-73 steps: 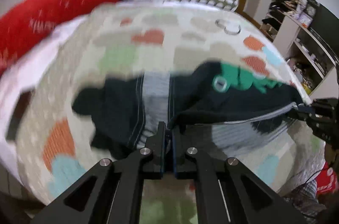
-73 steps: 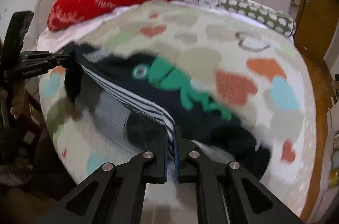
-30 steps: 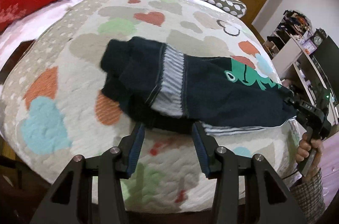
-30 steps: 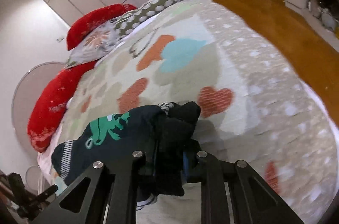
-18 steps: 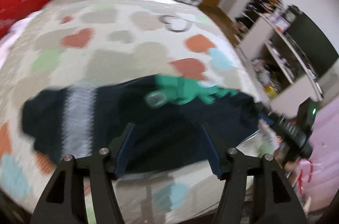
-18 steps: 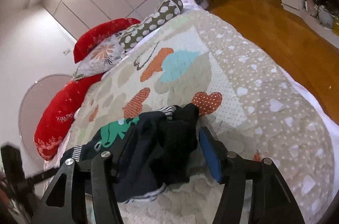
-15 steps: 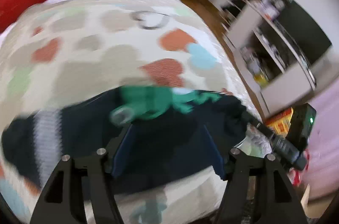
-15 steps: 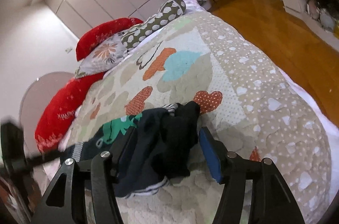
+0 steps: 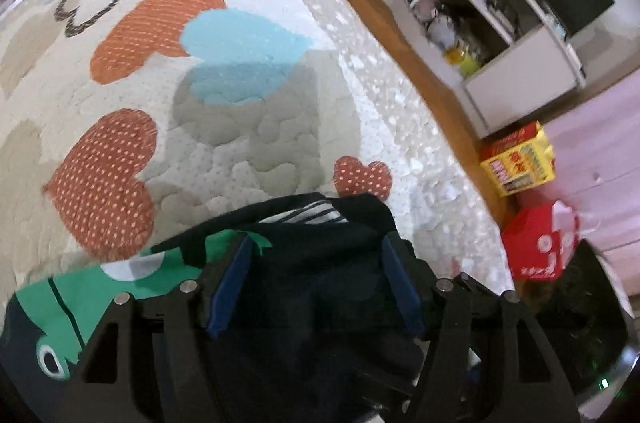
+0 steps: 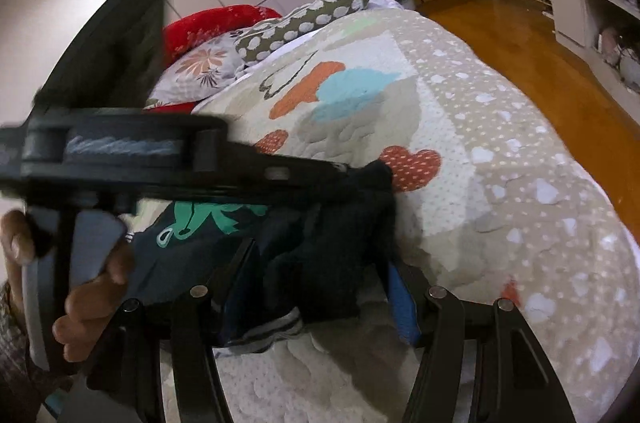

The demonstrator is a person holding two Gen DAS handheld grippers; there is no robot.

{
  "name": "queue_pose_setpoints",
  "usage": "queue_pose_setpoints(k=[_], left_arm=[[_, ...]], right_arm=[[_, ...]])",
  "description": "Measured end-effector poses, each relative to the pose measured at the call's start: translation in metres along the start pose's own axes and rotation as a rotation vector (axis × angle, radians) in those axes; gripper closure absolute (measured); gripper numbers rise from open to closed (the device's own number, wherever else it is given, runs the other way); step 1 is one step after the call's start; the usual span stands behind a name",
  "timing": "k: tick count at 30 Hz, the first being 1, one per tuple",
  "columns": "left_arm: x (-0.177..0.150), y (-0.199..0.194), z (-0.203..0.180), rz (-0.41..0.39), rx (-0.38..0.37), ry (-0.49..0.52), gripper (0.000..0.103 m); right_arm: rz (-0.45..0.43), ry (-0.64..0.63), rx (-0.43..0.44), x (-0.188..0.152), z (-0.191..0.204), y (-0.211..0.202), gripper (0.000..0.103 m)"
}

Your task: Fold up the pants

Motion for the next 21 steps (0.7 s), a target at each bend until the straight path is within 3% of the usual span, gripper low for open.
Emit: queue_pose_setpoints(k=[1,2,3,7,10,13,14,15,18,21], left_arm=[[-0.001,-0.003,0.002,-0.015,-0.007,-0.006,0.047],[-0.002,-0.006,0.003,-0.022,-0.031,-0.015,0.067],[-0.004,-0.011,0.006,-0.027,-0.085,-0.039,0.073],[-0.020,-0.049,0.019,-0.137,-0.100,-0.084,0.076],[-0.041,-0.084,0.038,-0.231,-0.112,-0.153,0.073],[-0.083,-0.121,0.077,-0.331,-0.092,-0.290,0.050],[-0.097,-0.131,0.091,-0.357,-0.099,-0.334,0.049],[-0.119,-0.141,0.108,-0.381,-0.106,-0.395,0.049],[-0.171,-0.156,0.135,-0.436,-0.106,-0.526,0.048],[-0.217,-0.167,0.145,-0.483,-0.033,-0.593,0.048]], right_arm=[[0.002,-0.011,0.001,-0.001,0.002,0.001,0.051],[0.004,-0.019,-0.001,-0.001,0.003,0.002,0.061],[0.005,-0.023,-0.001,0.000,0.005,0.001,0.075],[0.004,-0.049,0.025,0.005,0.025,-0.004,0.079],[-0.004,-0.139,0.036,0.007,0.060,-0.006,0.079],[-0.006,-0.276,0.039,0.000,0.103,-0.004,0.076],[0.000,-0.314,0.041,-0.003,0.115,-0.002,0.076],[0.007,-0.358,0.044,-0.008,0.130,0.002,0.072],[0.062,-0.449,0.094,-0.027,0.167,0.022,0.040],[0.232,-0.497,0.170,-0.058,0.193,0.054,0.040]])
Point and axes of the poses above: each gripper's, at about its wrist camera, not at the fingertips, and y roughly the way its jaws point, z to its left, x to its top, the point moved 3 cm from there along y, roughly the way its jaws point, and after that the axes turned 6 degrees about y, right-handed, at the moved point
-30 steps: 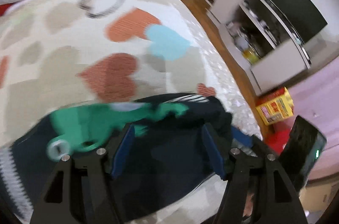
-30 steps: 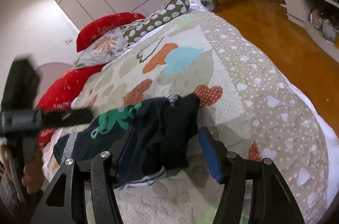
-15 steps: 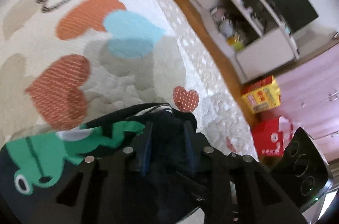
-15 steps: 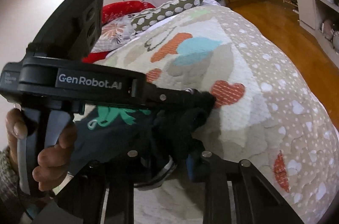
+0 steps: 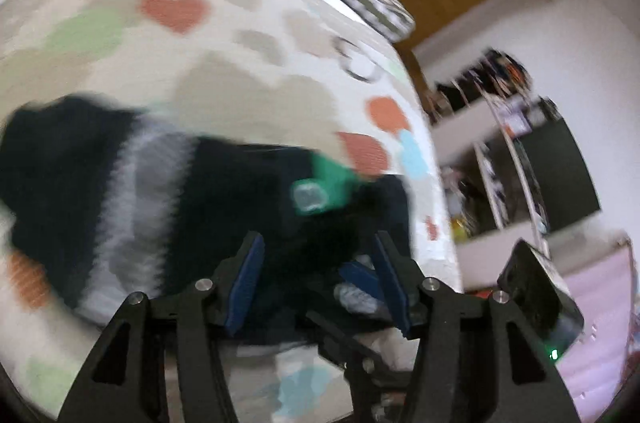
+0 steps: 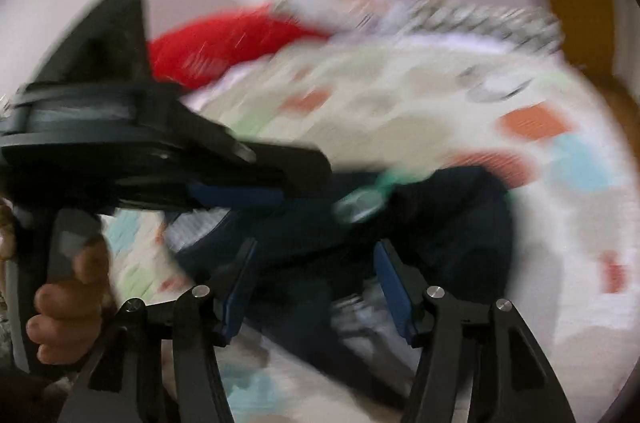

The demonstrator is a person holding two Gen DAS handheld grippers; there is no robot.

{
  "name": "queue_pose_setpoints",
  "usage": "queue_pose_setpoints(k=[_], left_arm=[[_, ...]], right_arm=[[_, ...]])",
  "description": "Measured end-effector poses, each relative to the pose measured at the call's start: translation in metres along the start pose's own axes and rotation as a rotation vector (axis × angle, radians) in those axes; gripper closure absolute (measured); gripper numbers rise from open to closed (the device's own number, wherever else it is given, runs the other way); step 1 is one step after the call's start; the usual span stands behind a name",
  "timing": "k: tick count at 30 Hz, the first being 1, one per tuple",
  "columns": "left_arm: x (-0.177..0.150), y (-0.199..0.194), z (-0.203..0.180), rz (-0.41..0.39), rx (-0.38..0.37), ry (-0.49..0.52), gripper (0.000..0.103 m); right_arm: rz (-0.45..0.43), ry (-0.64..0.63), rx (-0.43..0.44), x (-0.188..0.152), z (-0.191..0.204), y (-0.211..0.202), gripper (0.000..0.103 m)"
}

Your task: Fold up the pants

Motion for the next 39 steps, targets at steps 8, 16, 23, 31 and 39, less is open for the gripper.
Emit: queue_pose_setpoints(k=[8,16,23,31,39], left_arm=[[-0.037,-0.047,0.034,-0.122,0.072,-0.030,0.044],[-0.045,-0.072,0.041,-0.210,0.187,-0.009,0.044],[-0.048,-0.083,0.074,-0.228,0.237,-0.089,0.044],[-0.051,-0.075,0.132,-0.225,0.232,-0.289,0.042],[-0.063,-0.079,0.157,-0.205,0.157,-0.371,0.081]], right_arm=[[-0.074,-0.018,-0.068,0.012,0.011,-0.056,0.040],[-0.023,0.099,-0.379,0.050,-0.046,-0.031,0.085],[0.139,0.162,-0.346,0.041,-0.054,0.052,0.084],[0.054,0.145,-0.241,0.048,-0.017,0.000,0.079],[0.129,0.040,-0.144,0.054,0.050,0.029,0.054]])
Point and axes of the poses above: each gripper's, at about its wrist camera, not at the fingertips, and y roughly the way its jaws point, z to its left, x to its top, the point moved 3 cm from there along y, roughly the way its jaws point, and after that the axes turned 6 degrees about y, right-handed, at the moved point
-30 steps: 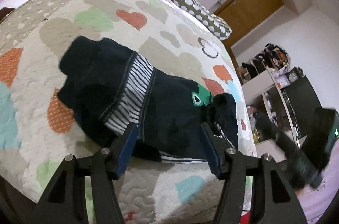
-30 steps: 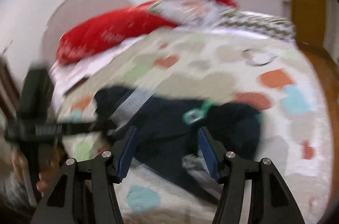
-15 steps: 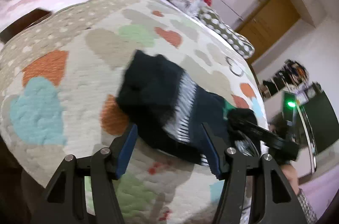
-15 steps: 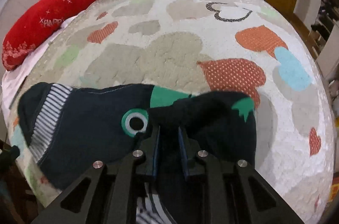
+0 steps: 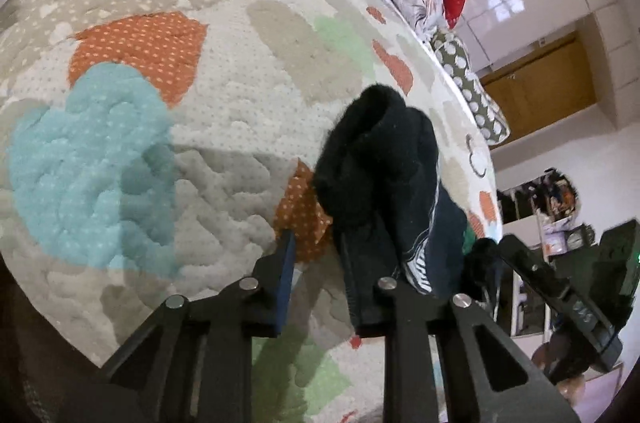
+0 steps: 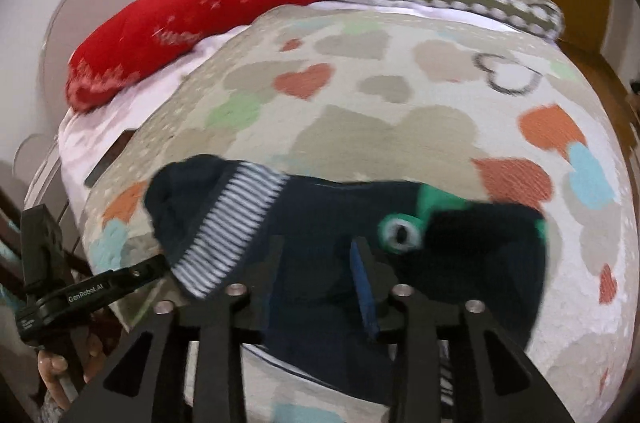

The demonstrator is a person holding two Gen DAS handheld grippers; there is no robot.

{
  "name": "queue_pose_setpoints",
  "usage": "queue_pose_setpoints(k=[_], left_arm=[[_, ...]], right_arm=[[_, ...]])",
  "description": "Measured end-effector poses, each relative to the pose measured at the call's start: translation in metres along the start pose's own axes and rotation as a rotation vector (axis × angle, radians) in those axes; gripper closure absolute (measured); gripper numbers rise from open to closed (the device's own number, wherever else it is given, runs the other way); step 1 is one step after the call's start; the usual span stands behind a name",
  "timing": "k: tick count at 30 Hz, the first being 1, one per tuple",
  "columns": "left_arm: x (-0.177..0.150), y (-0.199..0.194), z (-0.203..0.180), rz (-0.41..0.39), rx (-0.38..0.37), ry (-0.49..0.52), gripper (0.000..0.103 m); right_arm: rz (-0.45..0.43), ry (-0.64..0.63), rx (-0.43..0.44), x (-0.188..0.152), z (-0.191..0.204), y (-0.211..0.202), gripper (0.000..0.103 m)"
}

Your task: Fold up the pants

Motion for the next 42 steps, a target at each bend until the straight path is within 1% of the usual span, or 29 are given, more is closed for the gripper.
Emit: queue_pose_setpoints(k=[1,2,4,6,7,8,9,10,11,14,15,16,17,18,19,20,21,22,26,30,32,34,35,36,39,40,42], left_arm=[[0.000,-0.003,0.001,-0.005,-0.001,-0.001,0.081],[0.000,-0.007,0.002,-0.012,0.003,0.002,0.081],[0.000,-0.017,0.004,-0.038,0.021,0.017,0.081],[0.001,-0.028,0.005,-0.071,0.054,0.046,0.080],[0.001,-0.033,0.005,-0.090,0.068,0.059,0.076],[0.002,-0.038,0.006,-0.107,0.077,0.065,0.070],[0.002,-0.043,0.007,-0.121,0.079,0.066,0.066],[0.002,-0.047,0.009,-0.134,0.075,0.065,0.058],[0.003,-0.049,0.009,-0.142,0.070,0.065,0.053],[0.002,-0.052,0.012,-0.152,0.063,0.080,0.049],[0.002,-0.052,0.011,-0.149,0.061,0.087,0.049],[0.001,-0.052,0.012,-0.144,0.061,0.094,0.049],[-0.001,-0.051,0.012,-0.138,0.061,0.099,0.048],[-0.001,-0.049,0.012,-0.133,0.061,0.104,0.048],[-0.001,-0.046,0.011,-0.128,0.061,0.109,0.048],[-0.001,-0.042,0.009,-0.121,0.061,0.114,0.048],[-0.001,-0.039,0.006,-0.114,0.059,0.119,0.048],[-0.002,-0.036,0.003,-0.108,0.054,0.130,0.048],[-0.006,-0.019,-0.023,-0.083,0.062,0.212,0.048],[-0.008,-0.004,-0.049,-0.027,0.031,0.237,0.048],[-0.014,-0.004,-0.065,-0.020,0.022,0.270,0.048],[-0.020,-0.005,-0.081,-0.019,0.020,0.308,0.048],[-0.023,-0.004,-0.089,-0.013,0.016,0.323,0.048],[-0.026,-0.004,-0.096,-0.005,0.011,0.334,0.048],[-0.030,0.001,-0.116,0.016,0.005,0.362,0.048],[-0.031,0.003,-0.122,0.023,0.007,0.368,0.048],[-0.029,0.010,-0.134,0.038,0.012,0.378,0.048]], right_arm=[[0.007,-0.014,0.012,0.002,0.009,0.001,0.042],[0.020,-0.034,0.032,0.008,0.023,0.004,0.038],[0.050,-0.068,0.061,0.016,0.046,0.012,0.032],[0.112,-0.120,0.089,0.026,0.076,0.028,0.029],[0.136,-0.136,0.089,0.029,0.088,0.035,0.027],[0.173,-0.158,0.081,0.033,0.103,0.048,0.026],[0.197,-0.169,0.068,0.035,0.110,0.058,0.026],[0.235,-0.180,0.039,0.038,0.121,0.075,0.026],[0.261,-0.183,0.011,0.040,0.128,0.087,0.026],[0.388,-0.172,-0.082,0.038,0.141,0.132,0.023],[0.431,-0.177,-0.147,0.034,0.142,0.149,0.023],[0.440,-0.188,-0.193,0.032,0.141,0.157,0.024],[0.435,-0.202,-0.235,0.031,0.140,0.162,0.026],[0.421,-0.211,-0.253,0.029,0.139,0.162,0.042],[0.409,-0.218,-0.255,0.029,0.138,0.159,0.060],[0.386,-0.237,-0.274,0.028,0.137,0.154,0.068],[0.366,-0.253,-0.276,0.028,0.136,0.147,0.072],[0.350,-0.255,-0.254,0.028,0.135,0.140,0.074],[0.276,-0.222,-0.192,0.031,0.125,0.105,0.074],[0.222,-0.124,-0.094,0.038,0.101,0.065,0.074],[0.197,-0.044,-0.027,0.042,0.077,0.042,0.074],[0.160,0.016,0.018,0.046,0.055,0.020,0.074],[0.137,0.041,0.029,0.048,0.042,0.011,0.074],[0.099,0.079,0.041,0.048,0.020,-0.003,0.073],[0.045,0.176,0.063,0.047,-0.029,-0.025,0.073],[0.025,0.224,0.071,0.042,-0.053,-0.032,0.072],[0.004,0.271,0.083,0.032,-0.085,-0.038,0.067]])
Point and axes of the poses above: each gripper's, at about its wrist camera, not at the fingertips, and y roughly the way its jaws point, z to its left, x to its top, the point moved 3 cm from there along y, roughly the way its jaws point, and after that the axes turned 6 degrees about y, right-handed, at the moved point
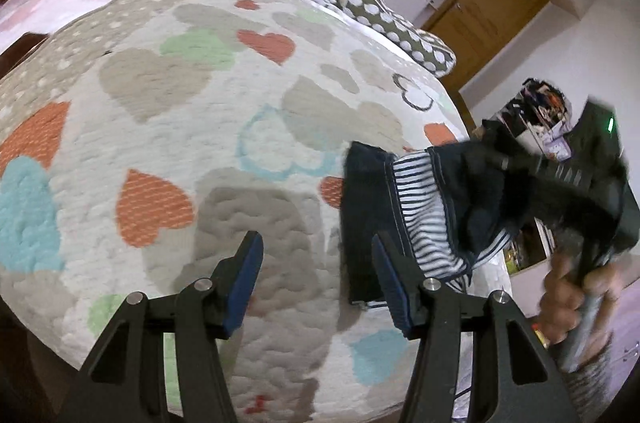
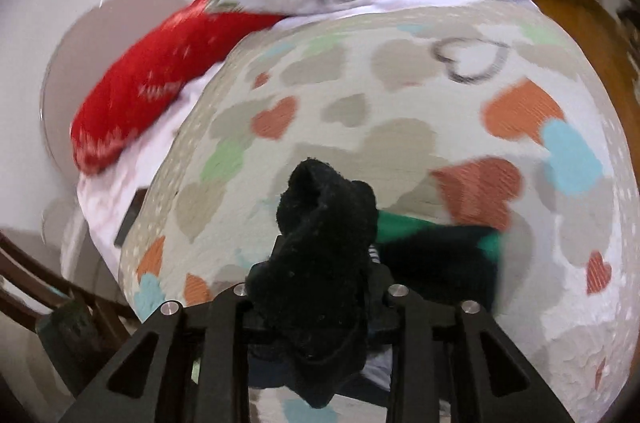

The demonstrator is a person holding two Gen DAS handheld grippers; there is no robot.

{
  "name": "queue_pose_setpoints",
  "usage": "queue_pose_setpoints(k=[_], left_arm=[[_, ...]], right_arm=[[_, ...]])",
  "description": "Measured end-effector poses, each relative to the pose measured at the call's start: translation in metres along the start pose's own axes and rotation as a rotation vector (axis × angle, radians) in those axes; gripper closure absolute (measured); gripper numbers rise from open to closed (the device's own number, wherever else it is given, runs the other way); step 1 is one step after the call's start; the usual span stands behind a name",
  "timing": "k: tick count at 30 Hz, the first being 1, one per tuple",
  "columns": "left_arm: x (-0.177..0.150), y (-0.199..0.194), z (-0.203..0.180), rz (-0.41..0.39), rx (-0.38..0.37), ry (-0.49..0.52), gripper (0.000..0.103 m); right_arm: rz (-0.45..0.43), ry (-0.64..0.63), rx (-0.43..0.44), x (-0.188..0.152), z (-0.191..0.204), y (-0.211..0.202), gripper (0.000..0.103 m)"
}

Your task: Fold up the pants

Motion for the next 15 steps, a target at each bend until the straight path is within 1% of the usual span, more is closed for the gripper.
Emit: queue_pose_setpoints(k=[2,3,4,6,7,8,9,10,11,12,14,15], left_arm=[[0.004,0.003,-0.012,0.015,0.002,0.019,0.047],[0.005,0.003,-0.018,0.019,0.006,0.034,0.047],[0.008,0.003,-0.024,0.019,0.012,0.050,0.047],[0.015,0.006,-0.040,0.020,0.030,0.092,0.047],[0.018,0.009,-0.049,0.023,0.040,0.117,0.047],[0.021,0.015,-0.060,0.028,0.050,0.145,0.047],[0.023,0.021,-0.070,0.034,0.054,0.168,0.047],[0.024,0.028,-0.078,0.039,0.056,0.185,0.045],[0.023,0.038,-0.087,0.051,0.061,0.207,0.045],[0.022,0.046,-0.093,0.065,0.065,0.225,0.045],[0.015,0.069,-0.105,0.120,0.077,0.263,0.045],[0.010,0.080,-0.107,0.149,0.099,0.273,0.045]], right_arm=[[-0.022,0.010,-0.040,-0.004,-0.024,-0.003,0.053],[-0.042,0.009,-0.077,-0.009,-0.038,-0.007,0.042],[-0.055,0.009,-0.089,-0.013,-0.048,-0.011,0.037],[-0.074,0.026,-0.076,-0.018,-0.064,-0.023,0.037],[-0.107,0.049,-0.068,-0.020,-0.075,-0.034,0.037],[-0.158,0.069,-0.075,-0.020,-0.084,-0.047,0.037],[-0.200,0.075,-0.084,-0.019,-0.091,-0.059,0.038],[-0.228,0.075,-0.082,-0.019,-0.094,-0.067,0.051],[-0.250,0.080,-0.069,-0.018,-0.096,-0.073,0.060],[-0.263,0.101,-0.028,-0.017,-0.098,-0.080,0.070],[-0.263,0.128,0.043,-0.017,-0.099,-0.081,0.071],[-0.254,0.139,0.066,-0.018,-0.099,-0.077,0.071]])
Point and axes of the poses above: each gripper's, at about its wrist camera, not at the fingertips, and y roughly the way its jaws point, z to its left, x to its top, the point moved 3 cm from there along y, roughly the way its jaws point, and after that the axes turned 6 degrees about y, right-handed, at the moved point
